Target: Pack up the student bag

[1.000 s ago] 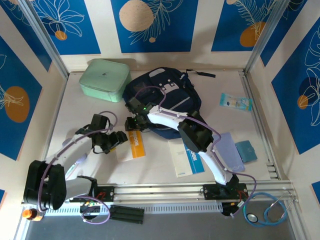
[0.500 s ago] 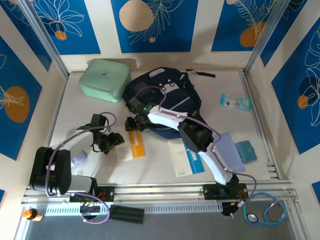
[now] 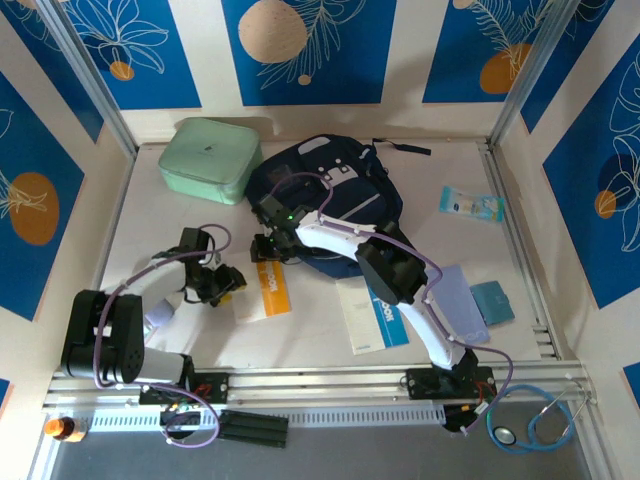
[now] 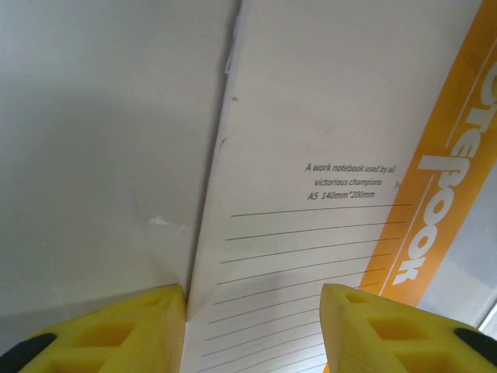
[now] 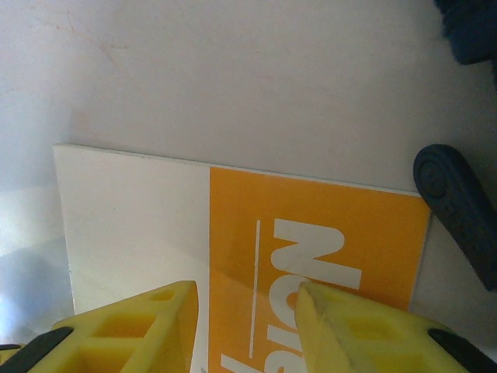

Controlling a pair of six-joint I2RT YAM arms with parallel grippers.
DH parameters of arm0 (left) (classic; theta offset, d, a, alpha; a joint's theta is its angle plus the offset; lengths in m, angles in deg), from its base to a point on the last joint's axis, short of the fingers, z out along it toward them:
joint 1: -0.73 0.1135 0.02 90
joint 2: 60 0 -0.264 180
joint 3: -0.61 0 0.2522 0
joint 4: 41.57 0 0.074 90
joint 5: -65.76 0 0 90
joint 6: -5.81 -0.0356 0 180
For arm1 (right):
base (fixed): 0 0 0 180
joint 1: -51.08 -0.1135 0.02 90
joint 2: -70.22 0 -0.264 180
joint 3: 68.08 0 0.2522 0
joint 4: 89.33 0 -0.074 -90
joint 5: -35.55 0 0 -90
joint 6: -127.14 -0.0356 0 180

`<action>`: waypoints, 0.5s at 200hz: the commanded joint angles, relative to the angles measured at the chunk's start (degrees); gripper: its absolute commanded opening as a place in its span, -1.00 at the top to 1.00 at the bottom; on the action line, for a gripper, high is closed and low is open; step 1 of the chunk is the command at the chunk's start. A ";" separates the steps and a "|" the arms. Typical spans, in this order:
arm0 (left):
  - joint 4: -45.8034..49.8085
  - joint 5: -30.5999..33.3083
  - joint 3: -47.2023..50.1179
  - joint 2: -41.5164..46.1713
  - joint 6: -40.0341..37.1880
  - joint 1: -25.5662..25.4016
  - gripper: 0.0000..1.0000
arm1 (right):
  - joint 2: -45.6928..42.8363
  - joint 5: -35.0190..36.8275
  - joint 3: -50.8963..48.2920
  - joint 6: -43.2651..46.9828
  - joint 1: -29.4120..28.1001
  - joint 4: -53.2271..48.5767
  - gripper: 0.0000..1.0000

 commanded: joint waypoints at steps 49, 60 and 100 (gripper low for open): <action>-4.67 -10.83 -2.57 4.07 0.43 1.20 0.06 | 2.79 -2.13 -3.29 -0.44 0.01 -2.53 0.19; -4.88 -11.44 -2.71 4.94 0.82 1.55 0.06 | 2.78 -2.22 -3.40 -0.55 0.10 -2.44 0.18; -6.48 -10.60 -1.72 3.04 1.74 1.84 0.11 | 2.76 -2.48 -3.65 -0.82 0.46 -2.35 0.19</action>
